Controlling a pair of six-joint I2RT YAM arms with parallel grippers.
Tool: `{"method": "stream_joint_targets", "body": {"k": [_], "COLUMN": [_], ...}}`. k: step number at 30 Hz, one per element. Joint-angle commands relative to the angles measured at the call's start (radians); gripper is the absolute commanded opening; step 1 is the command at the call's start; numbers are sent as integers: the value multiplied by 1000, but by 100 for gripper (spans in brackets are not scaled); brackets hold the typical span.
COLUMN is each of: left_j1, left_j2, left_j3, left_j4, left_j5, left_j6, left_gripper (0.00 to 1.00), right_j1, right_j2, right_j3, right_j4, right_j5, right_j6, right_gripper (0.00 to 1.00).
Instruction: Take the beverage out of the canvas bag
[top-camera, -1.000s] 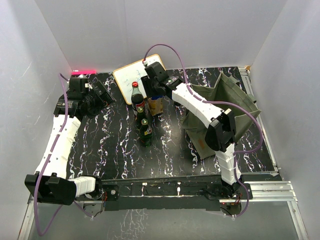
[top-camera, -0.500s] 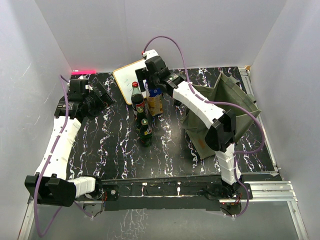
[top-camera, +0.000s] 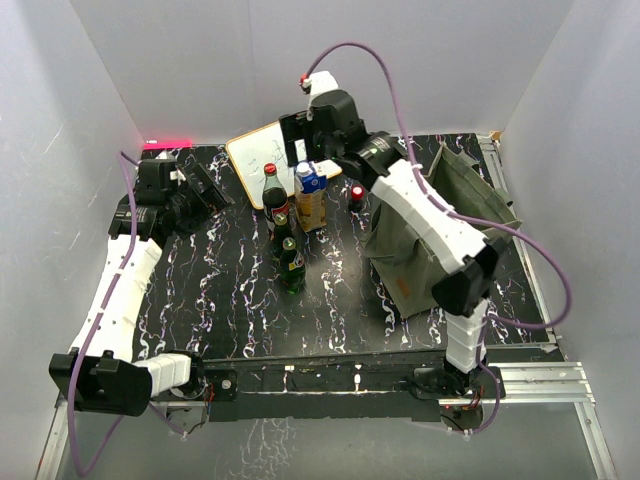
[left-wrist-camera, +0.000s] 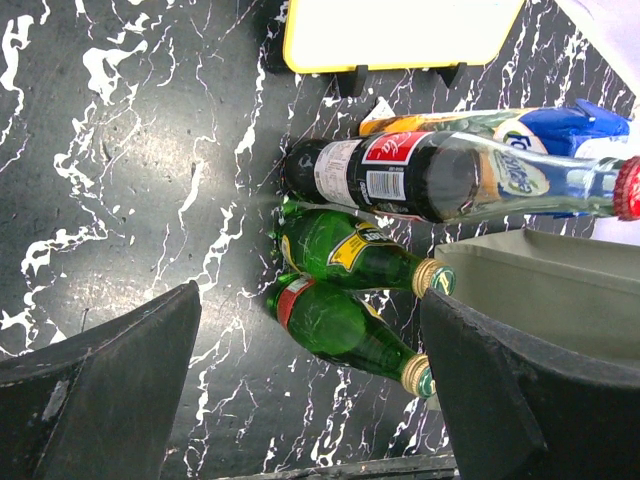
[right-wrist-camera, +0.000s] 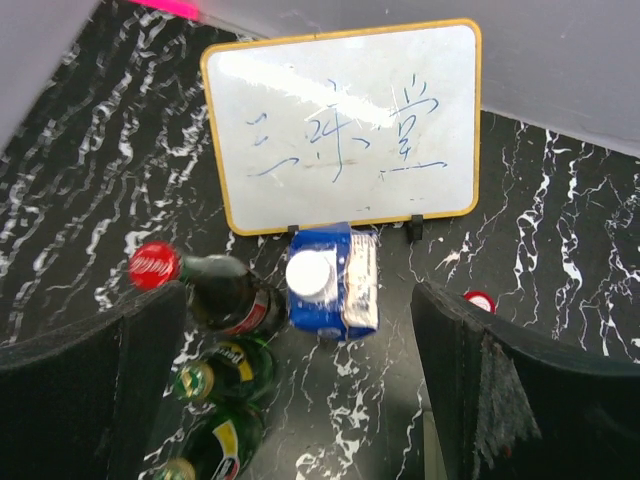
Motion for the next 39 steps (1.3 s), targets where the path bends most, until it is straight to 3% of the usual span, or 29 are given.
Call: {"method": "stream_joint_targets", "body": {"k": [1, 9, 14, 20, 25, 29, 33, 39], "left_j1": [-3, -3, -4, -3, -3, -3, -3, -3], "left_j2": [-60, -45, -33, -39, -29, -8, 36, 60], "left_j3": [-65, -64, -63, -89, -97, -113, -105, -112], "left_j4": [30, 40, 27, 8, -7, -6, -10, -26], "left_j5": [28, 11, 2, -15, -27, -37, -21, -81], "left_j6": [-12, -22, -22, -34, -35, -51, -33, 21], "left_gripper": [89, 89, 89, 89, 89, 89, 89, 90], "right_j1": [6, 6, 7, 5, -42, -202, -414, -437], "right_j2": [-216, -465, -627, -705, -729, -708, -669, -694], "right_j3": [-68, -165, -331, -471, -547, -602, -615, -668], "right_j4": [-2, -168, -283, -442, -436, -373, -353, -334], "right_j5": [1, 64, 238, 523, 627, 504, 246, 30], "right_j6": [49, 56, 78, 155, 192, 133, 69, 26], "right_gripper": [98, 98, 98, 99, 99, 99, 99, 99]}}
